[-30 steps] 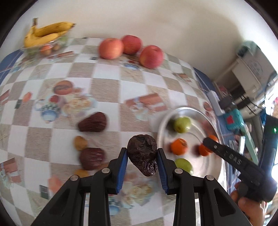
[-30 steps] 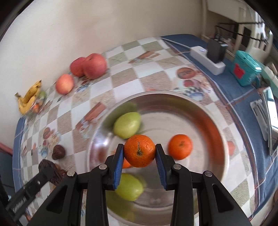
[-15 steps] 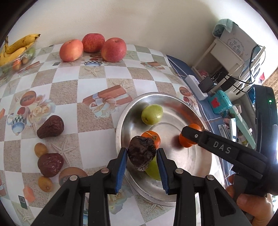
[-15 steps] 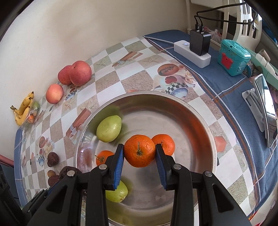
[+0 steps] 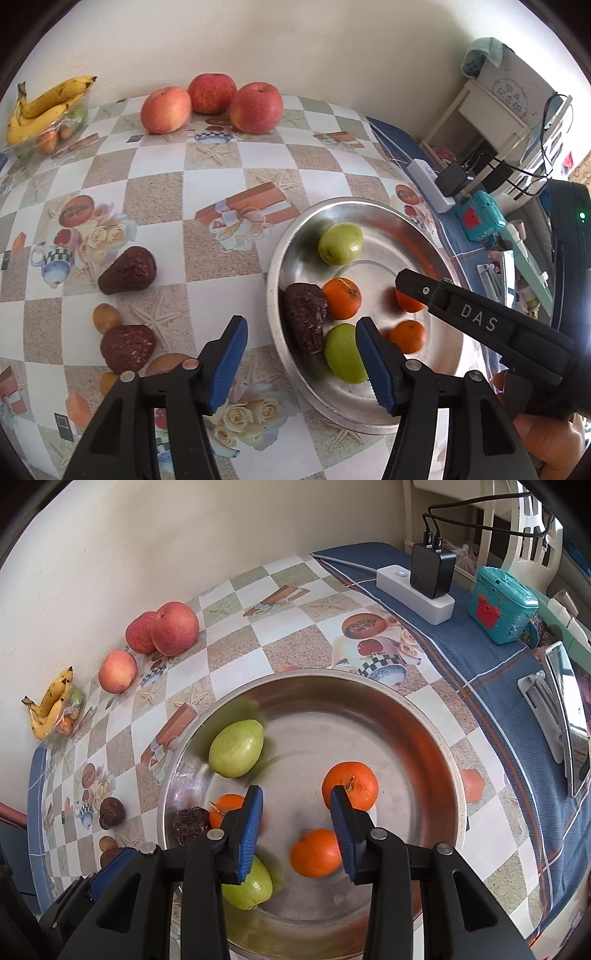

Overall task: Organize fruits
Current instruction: 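Move both grippers back to the remaining dates and small brown fruits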

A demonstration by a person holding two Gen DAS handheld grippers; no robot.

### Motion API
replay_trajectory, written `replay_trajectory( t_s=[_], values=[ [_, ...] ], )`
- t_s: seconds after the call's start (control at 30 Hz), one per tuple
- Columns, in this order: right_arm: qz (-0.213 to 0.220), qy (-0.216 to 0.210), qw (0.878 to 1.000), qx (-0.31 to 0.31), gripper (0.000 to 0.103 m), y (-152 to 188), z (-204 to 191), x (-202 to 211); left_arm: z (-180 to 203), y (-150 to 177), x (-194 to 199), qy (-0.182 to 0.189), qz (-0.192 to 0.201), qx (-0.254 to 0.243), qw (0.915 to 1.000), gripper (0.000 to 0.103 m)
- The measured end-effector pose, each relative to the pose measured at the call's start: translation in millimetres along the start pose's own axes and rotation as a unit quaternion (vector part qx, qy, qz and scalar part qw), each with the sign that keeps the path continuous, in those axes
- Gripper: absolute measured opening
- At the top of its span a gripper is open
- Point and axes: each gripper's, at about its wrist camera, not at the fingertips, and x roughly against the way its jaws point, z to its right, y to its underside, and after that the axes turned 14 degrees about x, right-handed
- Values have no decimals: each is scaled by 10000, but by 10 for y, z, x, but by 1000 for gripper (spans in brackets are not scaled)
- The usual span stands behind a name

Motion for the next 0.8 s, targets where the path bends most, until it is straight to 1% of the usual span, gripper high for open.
replay_trajectory(
  t_s=[0.13, 0.37, 0.47, 0.57, 0.67, 0.7, 0.8],
  values=[
    [-28, -14, 9999, 105, 39, 6, -49, -12, -156, -68, 44, 7, -48, 376, 9993, 65],
    [-59, -26, 9995, 312, 39, 10, -158, -18, -495, -204, 176, -282, 64, 1034, 9942, 65],
    [-60, -31, 9991, 429, 39, 11, -227, -14, -649, -256, 258, -500, 169, 1278, 9904, 65],
    [-50, -76, 9983, 574, 39, 13, -312, -5, -809, -304, 358, -853, 341, 1464, 9850, 66],
    [-24, -133, 9974, 702, 39, 17, -401, 14, -965, -340, 452, -1064, 479, 1650, 9794, 72],
    [-12, -161, 9971, 747, 39, 18, -429, 20, -1007, -347, 473, -1069, 500, 1712, 9781, 75],
    [-6, -189, 9961, 861, 39, 20, -497, 23, -1095, -363, 504, -1071, 510, 1844, 9757, 78]
  ],
)
